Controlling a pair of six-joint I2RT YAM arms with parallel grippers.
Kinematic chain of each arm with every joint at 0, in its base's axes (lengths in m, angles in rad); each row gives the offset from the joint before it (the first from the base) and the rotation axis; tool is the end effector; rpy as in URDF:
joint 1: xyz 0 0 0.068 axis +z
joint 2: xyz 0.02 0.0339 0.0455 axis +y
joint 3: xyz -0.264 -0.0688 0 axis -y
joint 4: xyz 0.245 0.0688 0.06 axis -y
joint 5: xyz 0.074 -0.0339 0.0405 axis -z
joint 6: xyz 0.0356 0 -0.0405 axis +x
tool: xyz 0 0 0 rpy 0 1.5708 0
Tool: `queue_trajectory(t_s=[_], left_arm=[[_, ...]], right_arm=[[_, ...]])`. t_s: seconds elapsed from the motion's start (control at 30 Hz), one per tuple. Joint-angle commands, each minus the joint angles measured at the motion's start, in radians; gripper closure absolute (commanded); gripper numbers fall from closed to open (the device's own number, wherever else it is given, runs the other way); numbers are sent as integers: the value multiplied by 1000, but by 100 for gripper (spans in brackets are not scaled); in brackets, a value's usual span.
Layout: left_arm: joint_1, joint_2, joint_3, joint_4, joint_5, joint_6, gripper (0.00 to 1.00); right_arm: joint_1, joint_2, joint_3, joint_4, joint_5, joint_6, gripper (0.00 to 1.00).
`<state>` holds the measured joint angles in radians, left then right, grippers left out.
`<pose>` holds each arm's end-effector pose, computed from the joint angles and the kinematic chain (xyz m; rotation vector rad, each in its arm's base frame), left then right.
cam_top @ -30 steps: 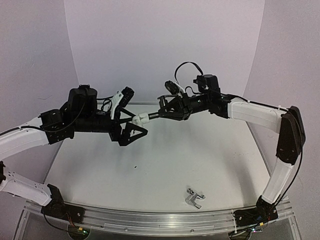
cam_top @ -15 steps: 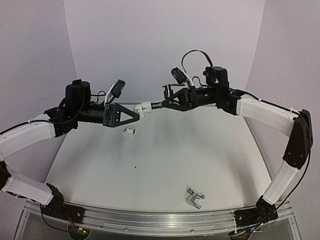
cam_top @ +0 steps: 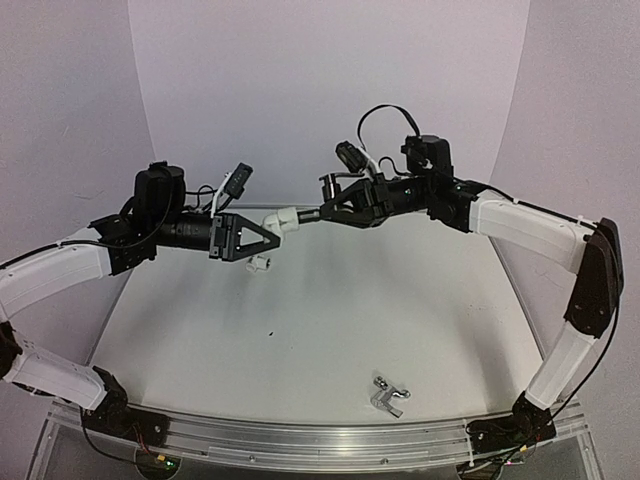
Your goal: Install the water faucets
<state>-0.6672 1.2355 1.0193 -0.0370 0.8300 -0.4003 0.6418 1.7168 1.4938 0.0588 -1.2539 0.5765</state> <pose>0.2039 -0.1940 0.3443 0.8960 1.7986 -1.4704 0.2958 0.2633 0.3651 -1.1326 1.7155 1.8905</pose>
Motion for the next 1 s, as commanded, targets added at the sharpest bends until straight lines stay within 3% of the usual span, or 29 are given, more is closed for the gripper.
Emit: queue_trajectory(t_s=[0.0, 0.2, 0.47, 0.53, 0.63, 0.7, 0.77, 0.97], left_arm=[[-51, -47, 38, -74, -130, 178, 51], [-199, -96, 28, -167, -455, 472, 66], [-237, -192, -12, -161, -723, 665, 74], [-237, -185, -3, -186, -750, 670, 69], [-237, -155, 19, -235, -712, 640, 37], [-237, -138, 25, -251, -701, 613, 27], [-237, -137, 8, -236, -707, 599, 24], [-236, -182, -17, -188, -720, 543, 30]], right_arm=[[4, 20, 5, 71, -55, 98, 100], [5, 52, -36, 68, -66, 150, 100], [5, 60, -88, 70, -90, 161, 100], [5, 52, -90, 70, -94, 150, 100], [4, 42, -87, 70, -87, 134, 100], [4, 40, -85, 70, -87, 132, 100], [4, 40, -88, 70, -91, 134, 100], [4, 21, -81, 66, -78, 74, 100]])
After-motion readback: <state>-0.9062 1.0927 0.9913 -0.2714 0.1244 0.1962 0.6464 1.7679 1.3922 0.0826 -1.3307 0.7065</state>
